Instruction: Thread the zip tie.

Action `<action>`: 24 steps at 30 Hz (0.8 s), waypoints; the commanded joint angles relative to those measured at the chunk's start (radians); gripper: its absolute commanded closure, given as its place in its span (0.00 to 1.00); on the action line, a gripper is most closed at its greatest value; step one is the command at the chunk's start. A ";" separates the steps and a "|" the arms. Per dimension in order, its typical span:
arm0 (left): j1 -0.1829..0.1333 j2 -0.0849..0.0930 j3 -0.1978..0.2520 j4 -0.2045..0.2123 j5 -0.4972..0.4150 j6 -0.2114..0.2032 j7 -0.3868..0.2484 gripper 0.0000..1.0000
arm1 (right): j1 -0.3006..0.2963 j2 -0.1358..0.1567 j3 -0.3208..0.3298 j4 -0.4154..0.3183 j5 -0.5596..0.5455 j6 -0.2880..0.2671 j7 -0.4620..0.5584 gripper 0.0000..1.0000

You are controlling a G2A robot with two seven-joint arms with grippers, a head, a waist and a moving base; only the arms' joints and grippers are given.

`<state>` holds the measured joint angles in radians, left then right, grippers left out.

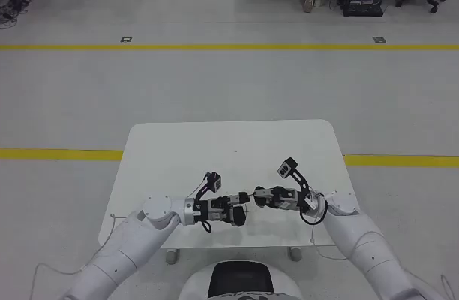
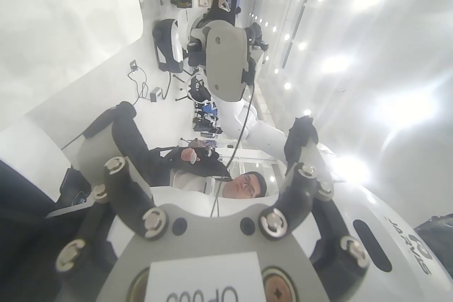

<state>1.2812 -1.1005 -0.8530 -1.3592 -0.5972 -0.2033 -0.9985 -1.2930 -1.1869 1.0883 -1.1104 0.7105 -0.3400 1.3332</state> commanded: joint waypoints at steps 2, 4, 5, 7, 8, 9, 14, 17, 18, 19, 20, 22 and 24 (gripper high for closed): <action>-0.001 0.000 -0.001 0.003 -0.007 -0.008 0.010 0.00 | 0.000 0.000 0.001 -0.002 -0.003 0.000 0.003 1.00; 0.001 0.000 -0.001 0.003 -0.012 -0.014 0.022 0.00 | 0.000 0.000 0.001 -0.003 -0.004 0.000 0.006 1.00; 0.002 0.000 -0.002 0.003 -0.013 -0.016 0.030 0.00 | 0.000 0.000 0.001 -0.004 -0.005 0.000 0.007 1.00; 0.003 0.000 -0.004 0.005 0.000 -0.015 0.068 0.00 | 0.000 0.000 0.001 -0.005 -0.006 0.000 0.007 1.00; 0.004 -0.001 -0.003 0.001 0.000 -0.017 0.079 0.00 | 0.000 0.000 0.001 -0.005 -0.006 0.000 0.007 1.00; 0.006 -0.001 -0.004 -0.002 -0.007 -0.024 0.083 0.00 | 0.000 0.000 0.001 -0.005 -0.006 0.000 0.007 1.00; 0.006 -0.001 -0.005 -0.004 -0.012 -0.036 0.078 0.00 | 0.002 0.000 -0.001 -0.002 -0.005 0.000 0.011 1.00; 0.006 -0.001 -0.005 -0.004 -0.012 -0.036 0.078 0.00 | 0.002 0.000 -0.001 -0.002 -0.005 0.000 0.011 1.00; 0.007 -0.002 -0.004 -0.006 -0.007 -0.034 0.088 0.00 | 0.002 0.000 -0.001 -0.002 -0.005 0.000 0.011 1.00; 0.007 -0.002 -0.001 -0.010 0.004 -0.029 0.100 0.00 | 0.002 0.000 -0.001 -0.002 -0.005 0.000 0.011 1.00; 0.008 -0.002 0.000 -0.015 0.009 -0.025 0.111 0.00 | -0.003 -0.001 -0.002 -0.010 -0.010 0.004 -0.012 1.00; 0.009 -0.001 0.001 -0.019 0.009 -0.022 0.116 0.00 | -0.011 0.000 -0.001 -0.027 -0.021 0.008 -0.038 1.00; 0.010 -0.001 0.000 -0.020 0.011 -0.021 0.118 0.00 | -0.018 0.002 0.003 -0.036 -0.030 0.014 -0.051 1.00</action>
<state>1.2909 -1.1016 -0.8520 -1.3789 -0.5868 -0.2247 -0.8810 -1.3079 -1.1857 1.0888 -1.1424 0.6849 -0.3287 1.2878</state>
